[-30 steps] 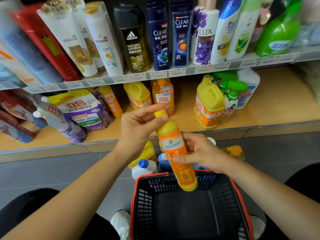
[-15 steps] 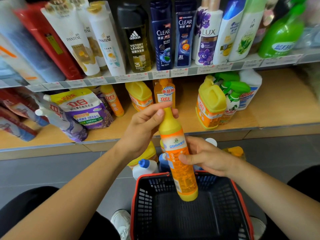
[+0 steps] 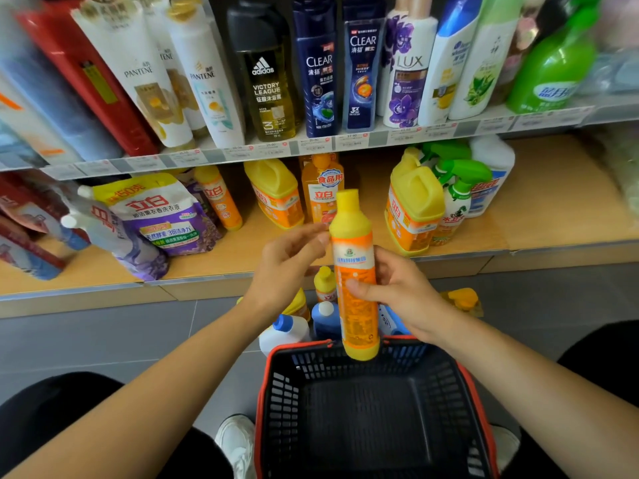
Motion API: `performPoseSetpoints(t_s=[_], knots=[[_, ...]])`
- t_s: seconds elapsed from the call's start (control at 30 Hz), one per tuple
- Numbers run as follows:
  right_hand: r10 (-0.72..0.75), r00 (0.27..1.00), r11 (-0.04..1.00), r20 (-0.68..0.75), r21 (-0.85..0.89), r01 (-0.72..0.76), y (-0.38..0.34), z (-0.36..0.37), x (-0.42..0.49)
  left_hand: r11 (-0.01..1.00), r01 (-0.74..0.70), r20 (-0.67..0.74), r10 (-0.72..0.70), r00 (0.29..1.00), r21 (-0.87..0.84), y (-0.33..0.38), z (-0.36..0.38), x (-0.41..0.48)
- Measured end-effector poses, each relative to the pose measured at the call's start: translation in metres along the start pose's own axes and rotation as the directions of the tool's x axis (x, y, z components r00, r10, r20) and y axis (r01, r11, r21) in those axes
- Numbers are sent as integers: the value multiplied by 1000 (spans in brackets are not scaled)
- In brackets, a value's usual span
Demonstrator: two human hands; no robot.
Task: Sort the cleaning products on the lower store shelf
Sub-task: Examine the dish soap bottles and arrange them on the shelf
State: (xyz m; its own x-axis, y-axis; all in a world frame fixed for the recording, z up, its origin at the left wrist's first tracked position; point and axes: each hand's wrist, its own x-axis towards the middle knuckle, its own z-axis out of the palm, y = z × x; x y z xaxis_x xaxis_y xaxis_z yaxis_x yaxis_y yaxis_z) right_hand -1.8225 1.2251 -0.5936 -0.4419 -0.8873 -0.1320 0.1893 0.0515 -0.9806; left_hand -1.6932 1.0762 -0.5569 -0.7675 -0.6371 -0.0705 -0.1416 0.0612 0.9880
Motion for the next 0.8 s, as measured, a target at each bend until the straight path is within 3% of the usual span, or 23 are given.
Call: performPoseSetpoints(t_s=[0.1,0.23,0.33,0.47,0.57,0.63,0.67,0.73,0.8], knots=[[-19,997,999,-80,43,23,-5,-5,2,975,112,155,-143,977,191,-15,1,-2],[4,982,994,-191,104,16,-3,-12,5,941,75,392,-208,896,329,-32,7,-11],[13,978,968,-209,247,40,-4,-14,7,931,31,386,-181,904,363,-39,15,-13],[19,968,953,-252,299,59,-9,-21,9,977,73,271,-127,954,198,-30,11,-6],[122,942,984,-312,162,-74,-12,-29,7,991,89,102,-99,990,104,-20,5,0],[198,919,980,-342,48,-194,-12,-30,4,1000,18,28,-18,999,4,-14,1,5],[163,912,979,-377,-54,-197,-9,-30,3,999,-36,-10,36,999,1,-10,-2,6],[-93,893,933,-440,-352,-76,-3,-31,2,987,-135,-52,140,989,85,-4,-6,7],[-328,885,792,-331,-608,66,-4,-30,1,955,-191,-60,210,976,227,-1,-7,6]])
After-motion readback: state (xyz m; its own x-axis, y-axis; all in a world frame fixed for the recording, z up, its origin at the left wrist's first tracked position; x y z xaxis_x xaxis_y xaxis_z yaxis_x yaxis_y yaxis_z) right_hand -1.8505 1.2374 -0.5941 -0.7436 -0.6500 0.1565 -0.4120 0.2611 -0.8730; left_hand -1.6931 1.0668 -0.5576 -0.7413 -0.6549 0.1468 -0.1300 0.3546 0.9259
